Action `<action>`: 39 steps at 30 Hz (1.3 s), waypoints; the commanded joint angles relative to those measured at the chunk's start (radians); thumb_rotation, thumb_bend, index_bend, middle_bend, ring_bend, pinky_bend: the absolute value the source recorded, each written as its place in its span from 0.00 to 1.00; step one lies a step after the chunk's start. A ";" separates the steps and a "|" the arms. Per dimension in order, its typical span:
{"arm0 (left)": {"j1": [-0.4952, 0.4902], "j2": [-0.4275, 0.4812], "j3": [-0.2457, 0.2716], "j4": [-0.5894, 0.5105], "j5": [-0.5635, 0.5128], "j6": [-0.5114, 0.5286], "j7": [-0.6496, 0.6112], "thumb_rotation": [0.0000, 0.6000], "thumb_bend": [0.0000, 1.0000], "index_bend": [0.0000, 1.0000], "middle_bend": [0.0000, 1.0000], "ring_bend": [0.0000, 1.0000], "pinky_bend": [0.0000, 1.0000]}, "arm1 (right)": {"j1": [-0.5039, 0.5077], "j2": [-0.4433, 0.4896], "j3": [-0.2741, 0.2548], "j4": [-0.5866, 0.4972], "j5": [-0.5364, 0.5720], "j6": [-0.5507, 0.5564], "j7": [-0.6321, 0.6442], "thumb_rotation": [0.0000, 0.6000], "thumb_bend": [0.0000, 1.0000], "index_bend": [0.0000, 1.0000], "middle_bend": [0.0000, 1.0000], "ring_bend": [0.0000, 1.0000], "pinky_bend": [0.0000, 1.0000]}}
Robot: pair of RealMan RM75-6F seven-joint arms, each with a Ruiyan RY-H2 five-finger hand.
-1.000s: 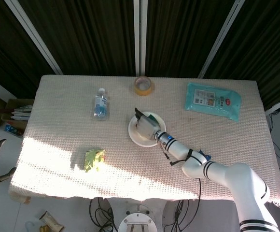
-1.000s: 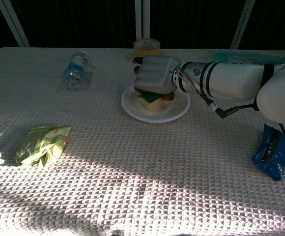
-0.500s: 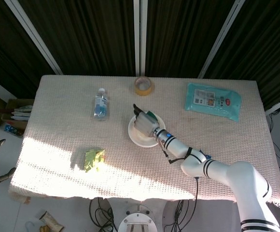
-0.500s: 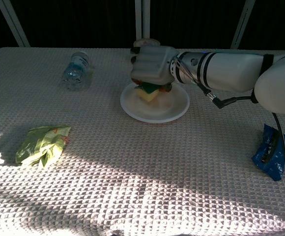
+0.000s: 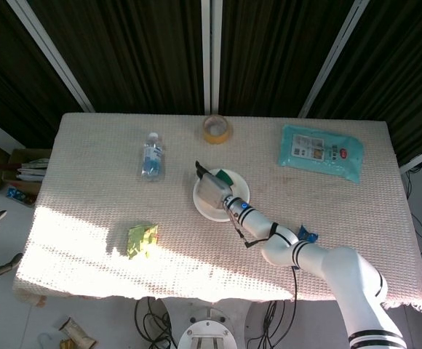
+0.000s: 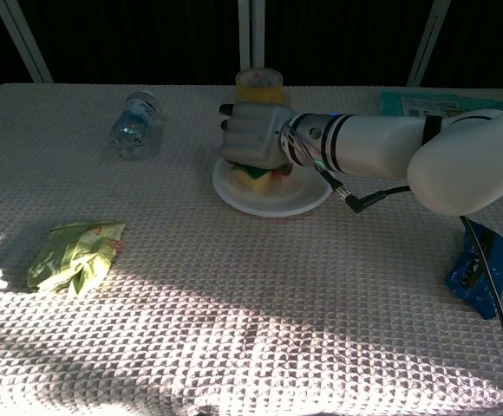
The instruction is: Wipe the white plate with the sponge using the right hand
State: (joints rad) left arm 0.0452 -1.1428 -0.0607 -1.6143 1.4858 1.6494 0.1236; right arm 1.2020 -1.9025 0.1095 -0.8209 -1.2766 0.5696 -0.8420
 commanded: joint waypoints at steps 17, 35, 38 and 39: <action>0.004 -0.002 0.000 -0.003 0.016 0.015 0.005 1.00 0.01 0.18 0.12 0.11 0.16 | -0.051 0.147 -0.091 -0.168 -0.041 0.057 -0.126 1.00 0.27 0.55 0.39 0.15 0.00; 0.009 -0.008 -0.001 0.007 0.030 0.030 -0.002 1.00 0.01 0.18 0.12 0.11 0.16 | -0.120 0.228 -0.076 -0.248 -0.045 0.168 -0.078 1.00 0.27 0.56 0.40 0.16 0.00; 0.008 -0.011 -0.002 0.011 0.032 0.032 -0.006 1.00 0.01 0.18 0.12 0.11 0.16 | -0.176 0.288 -0.074 -0.314 -0.025 0.218 -0.017 1.00 0.26 0.55 0.40 0.16 0.00; 0.008 -0.012 -0.002 0.013 0.032 0.030 -0.008 1.00 0.01 0.18 0.12 0.11 0.16 | -0.200 0.312 -0.076 -0.337 -0.015 0.234 0.011 1.00 0.26 0.54 0.40 0.16 0.00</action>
State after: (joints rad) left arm 0.0532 -1.1544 -0.0626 -1.6020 1.5176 1.6802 0.1164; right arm 1.0479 -1.6373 0.0305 -1.1106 -1.3130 0.7647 -0.8802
